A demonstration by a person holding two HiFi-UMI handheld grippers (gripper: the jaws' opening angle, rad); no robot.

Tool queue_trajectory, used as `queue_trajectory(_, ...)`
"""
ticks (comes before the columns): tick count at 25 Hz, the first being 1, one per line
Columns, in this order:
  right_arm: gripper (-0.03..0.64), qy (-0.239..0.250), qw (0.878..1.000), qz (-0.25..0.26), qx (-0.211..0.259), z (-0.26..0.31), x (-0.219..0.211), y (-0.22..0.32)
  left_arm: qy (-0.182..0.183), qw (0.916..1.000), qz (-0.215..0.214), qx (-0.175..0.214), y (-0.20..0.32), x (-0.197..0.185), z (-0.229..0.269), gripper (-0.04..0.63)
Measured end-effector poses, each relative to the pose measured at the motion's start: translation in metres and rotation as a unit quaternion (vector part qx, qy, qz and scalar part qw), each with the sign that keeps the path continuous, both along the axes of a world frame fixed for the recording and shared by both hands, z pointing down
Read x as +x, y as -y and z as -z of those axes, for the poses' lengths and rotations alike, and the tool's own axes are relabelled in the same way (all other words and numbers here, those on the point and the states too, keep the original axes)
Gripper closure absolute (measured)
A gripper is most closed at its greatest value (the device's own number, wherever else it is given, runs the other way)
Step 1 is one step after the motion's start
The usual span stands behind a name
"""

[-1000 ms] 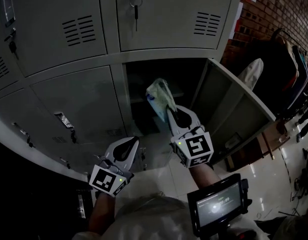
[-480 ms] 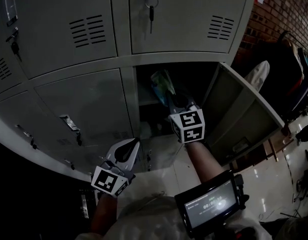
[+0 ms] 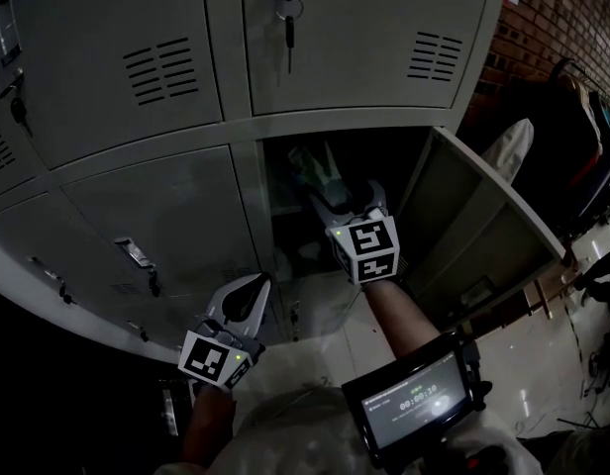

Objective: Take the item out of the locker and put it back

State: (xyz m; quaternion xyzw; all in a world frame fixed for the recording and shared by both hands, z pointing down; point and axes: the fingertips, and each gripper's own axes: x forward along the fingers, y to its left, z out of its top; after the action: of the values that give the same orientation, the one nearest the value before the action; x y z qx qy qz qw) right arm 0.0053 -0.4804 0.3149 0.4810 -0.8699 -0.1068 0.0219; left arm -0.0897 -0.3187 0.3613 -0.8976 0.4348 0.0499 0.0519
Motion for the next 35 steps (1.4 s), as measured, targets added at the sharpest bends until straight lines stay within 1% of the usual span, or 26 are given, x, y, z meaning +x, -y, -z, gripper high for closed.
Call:
queue_trajectory(2,0.268,0.013,1.000,0.000,0.014,0.007,0.005,-0.006,0.000,1.0000,0.001,0.000,0.002,-0.001,0.000,0.589)
queue_trajectory(5,0.272,0.036,0.999,0.010,0.035,0.018,0.014,-0.028,-0.002,1.0000,0.002,-0.001,0.004,-0.003,0.002,0.589)
queue_trajectory(6,0.283,0.043,0.998,0.015,0.042,0.022,0.017,-0.039,-0.003,1.0000,0.002,-0.001,0.003,-0.003,0.002,0.589)
queue_trajectory(7,0.341,0.048,0.997,0.019,0.050,0.025,0.020,-0.052,-0.004,1.0000,0.001,0.000,0.002,-0.004,0.003,0.589)
queue_trajectory(8,0.424,0.050,0.997,0.023,0.058,0.028,0.022,-0.065,-0.003,1.0000,-0.001,0.001,0.000,-0.005,0.004,0.589)
queue_trajectory(9,0.535,0.050,0.996,0.026,0.063,0.029,0.024,-0.077,-0.003,1.0000,-0.003,0.002,-0.002,-0.007,0.005,0.589)
queue_trajectory(10,0.614,0.046,0.997,0.027,0.062,0.027,0.025,-0.088,-0.004,1.0000,-0.004,0.002,-0.005,-0.008,0.005,0.589)
queue_trajectory(13,0.617,0.028,0.998,0.027,0.042,0.012,0.024,-0.117,-0.007,0.9999,-0.011,0.002,-0.017,-0.012,0.007,0.589)
queue_trajectory(16,0.617,0.022,0.999,0.021,0.021,-0.006,0.022,-0.147,-0.005,0.9998,-0.021,-0.002,-0.033,-0.011,0.003,0.589)
queue_trajectory(21,0.617,0.047,0.998,0.027,-0.018,-0.035,0.021,-0.205,0.001,0.9997,-0.025,0.000,-0.063,-0.001,0.000,0.589)
queue_trajectory(26,0.617,0.067,0.996,0.046,-0.027,-0.052,0.034,-0.280,-0.006,0.9998,-0.017,-0.006,-0.118,0.018,-0.003,0.589)
queue_trajectory(31,0.617,0.053,0.996,0.050,-0.058,-0.069,0.058,-0.347,-0.003,0.9999,0.005,-0.011,-0.186,0.047,-0.013,0.589)
queue_trajectory(35,0.617,0.050,0.995,0.063,-0.066,-0.073,0.072,-0.393,-0.001,0.9999,0.007,-0.016,-0.233,0.073,-0.018,0.590)
